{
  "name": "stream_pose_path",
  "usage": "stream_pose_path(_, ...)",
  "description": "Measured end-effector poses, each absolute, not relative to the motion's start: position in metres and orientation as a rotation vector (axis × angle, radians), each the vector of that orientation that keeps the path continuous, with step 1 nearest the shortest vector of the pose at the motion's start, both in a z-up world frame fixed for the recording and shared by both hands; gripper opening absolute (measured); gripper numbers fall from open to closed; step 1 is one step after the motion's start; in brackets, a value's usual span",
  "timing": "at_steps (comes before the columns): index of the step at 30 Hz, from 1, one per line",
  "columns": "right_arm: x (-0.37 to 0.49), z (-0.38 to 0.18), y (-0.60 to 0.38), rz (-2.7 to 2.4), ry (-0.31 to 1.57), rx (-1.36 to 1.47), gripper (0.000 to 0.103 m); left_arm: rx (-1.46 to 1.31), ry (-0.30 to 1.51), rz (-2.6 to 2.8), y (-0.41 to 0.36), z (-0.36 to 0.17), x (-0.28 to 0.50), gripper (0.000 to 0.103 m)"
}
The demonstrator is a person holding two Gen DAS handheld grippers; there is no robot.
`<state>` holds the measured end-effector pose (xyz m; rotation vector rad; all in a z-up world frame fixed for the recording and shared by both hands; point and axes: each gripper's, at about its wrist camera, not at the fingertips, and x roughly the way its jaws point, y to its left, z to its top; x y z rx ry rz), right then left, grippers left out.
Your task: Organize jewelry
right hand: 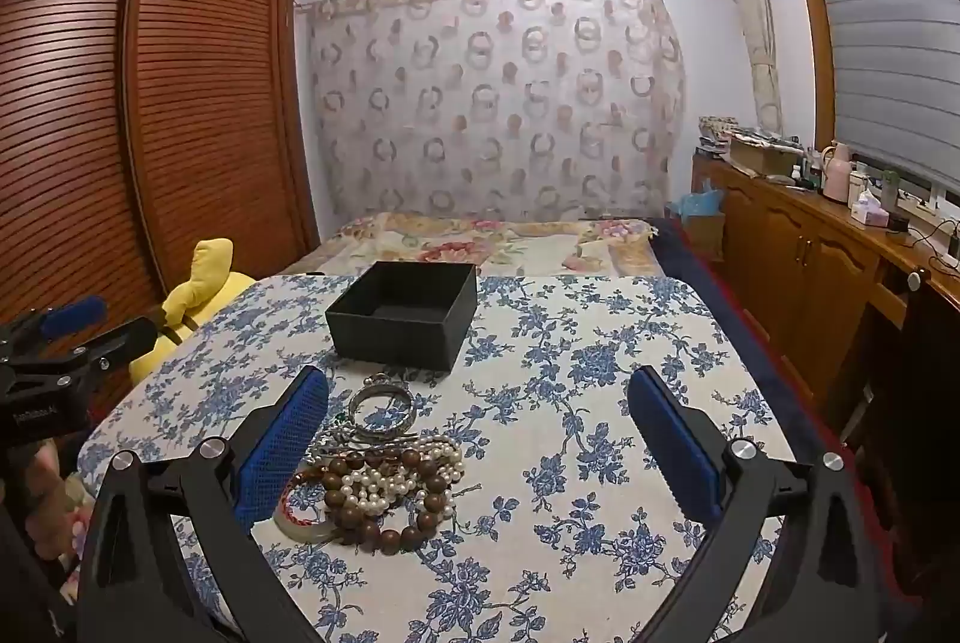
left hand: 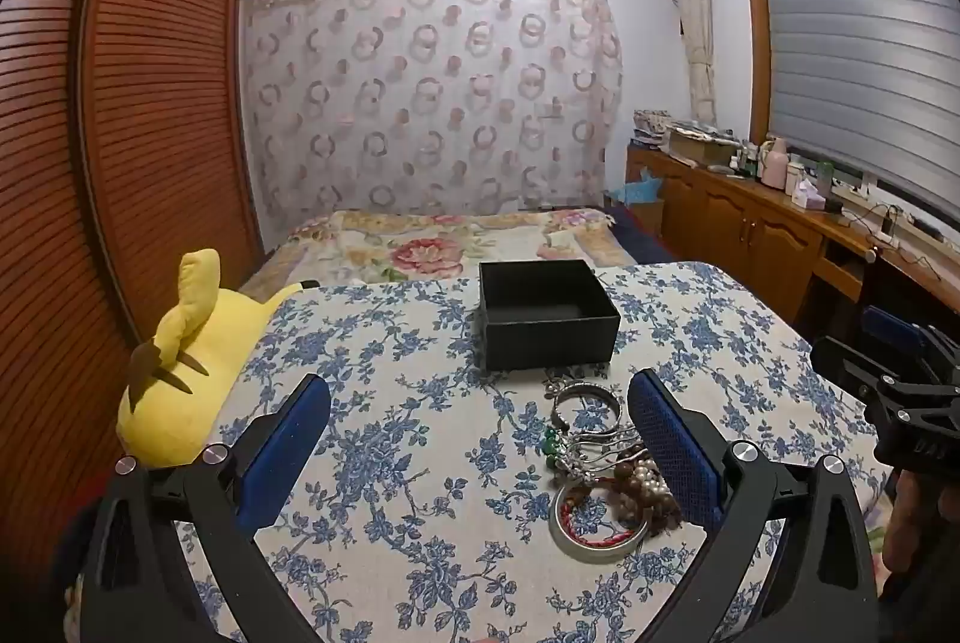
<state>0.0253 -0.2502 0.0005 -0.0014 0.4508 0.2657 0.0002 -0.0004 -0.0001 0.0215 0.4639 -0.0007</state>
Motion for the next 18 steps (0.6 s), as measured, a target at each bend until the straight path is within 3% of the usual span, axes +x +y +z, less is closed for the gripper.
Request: stream_pose_path(18,0.0250,0.0045,-0.2560,0.263,0.446,0.004,0.101,0.019,0.452,-0.002,-0.0001,-0.0003,0.0001,0.096)
